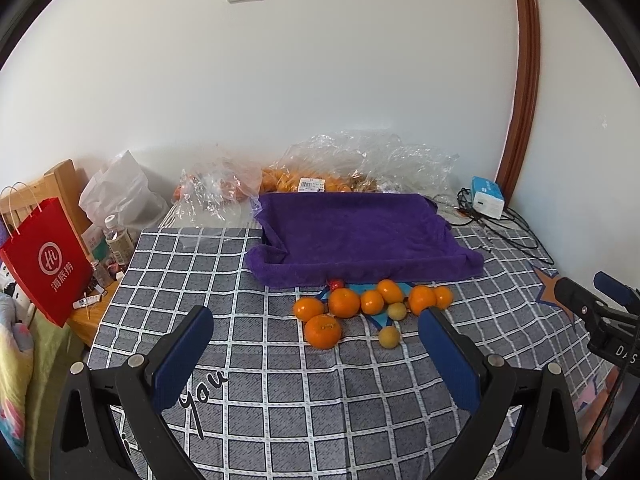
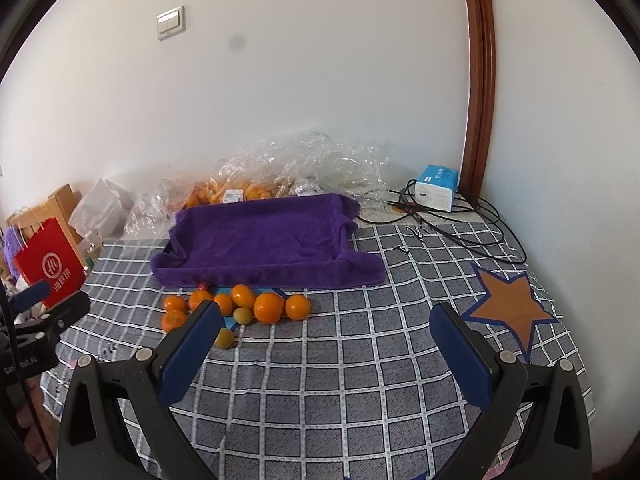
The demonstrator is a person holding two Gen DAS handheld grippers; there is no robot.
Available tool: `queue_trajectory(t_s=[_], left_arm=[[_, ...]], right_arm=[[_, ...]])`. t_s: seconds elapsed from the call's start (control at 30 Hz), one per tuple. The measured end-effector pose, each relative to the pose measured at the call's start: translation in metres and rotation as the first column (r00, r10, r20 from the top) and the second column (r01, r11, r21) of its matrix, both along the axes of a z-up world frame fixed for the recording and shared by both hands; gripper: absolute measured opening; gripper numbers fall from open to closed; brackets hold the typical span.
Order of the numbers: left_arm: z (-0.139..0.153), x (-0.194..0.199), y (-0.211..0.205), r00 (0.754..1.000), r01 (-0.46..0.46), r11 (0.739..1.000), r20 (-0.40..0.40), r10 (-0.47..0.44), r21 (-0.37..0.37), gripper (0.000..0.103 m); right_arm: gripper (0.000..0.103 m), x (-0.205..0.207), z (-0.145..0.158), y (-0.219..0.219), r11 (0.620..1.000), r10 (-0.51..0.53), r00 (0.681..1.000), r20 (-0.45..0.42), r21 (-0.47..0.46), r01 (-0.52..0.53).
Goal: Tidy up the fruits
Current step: 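Close the left tool on a large orange while the right tool grasps another orange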
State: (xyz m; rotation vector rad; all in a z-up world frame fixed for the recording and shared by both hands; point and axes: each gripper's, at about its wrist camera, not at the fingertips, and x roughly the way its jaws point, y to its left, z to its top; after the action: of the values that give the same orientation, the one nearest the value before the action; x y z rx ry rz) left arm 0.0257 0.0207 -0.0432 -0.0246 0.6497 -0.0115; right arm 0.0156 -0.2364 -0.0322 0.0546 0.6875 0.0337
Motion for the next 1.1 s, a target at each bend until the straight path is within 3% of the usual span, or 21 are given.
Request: queue_trajectory(t_s=[0.37,0.53,0.63,0.77,0.9,1.1], left_arm=[[-0.067,0.040,0.021,0.991,-0.026,0.999,-0.135,0.021,-0.040,0.097],[-0.093,0.055,0.030,0.983,-0.030,0.999,-0.184,0.026,-0.020,0.080],[-0.102,0.063,0.037,0.977,-0.018,0.999,-0.211,0.012,-0.028,0.080],[-0.108,0.071,0.049,0.974,-0.025,0.998,-0.225,0.013,-0.049,0.080],[-0.111,0.074,0.052,0.975,0.001,0.998,-0.221,-0.016,-0.069,0.080],[-0.119,0.086,0.046,0.965,0.049,0.986,-0.248,-0.087,-0.157,0.080]], right_arm=[[0.083,0.054,-0.081,-0.001,0.997,0.059,0.980,-0.190,0.069,-0.047],[0.075,0.074,-0.100,0.008,0.997,0.058,0.981,-0.183,0.060,-0.048],[0.068,0.089,-0.109,0.013,0.991,0.097,0.975,-0.198,0.110,-0.077],[0.052,0.110,-0.125,0.023,0.992,0.109,0.965,-0.237,0.093,-0.089],[0.051,0.123,-0.136,0.029,0.988,0.135,0.960,-0.246,0.109,-0.110],[0.047,0.142,-0.143,0.027,0.990,0.121,0.961,-0.247,0.098,-0.100]])
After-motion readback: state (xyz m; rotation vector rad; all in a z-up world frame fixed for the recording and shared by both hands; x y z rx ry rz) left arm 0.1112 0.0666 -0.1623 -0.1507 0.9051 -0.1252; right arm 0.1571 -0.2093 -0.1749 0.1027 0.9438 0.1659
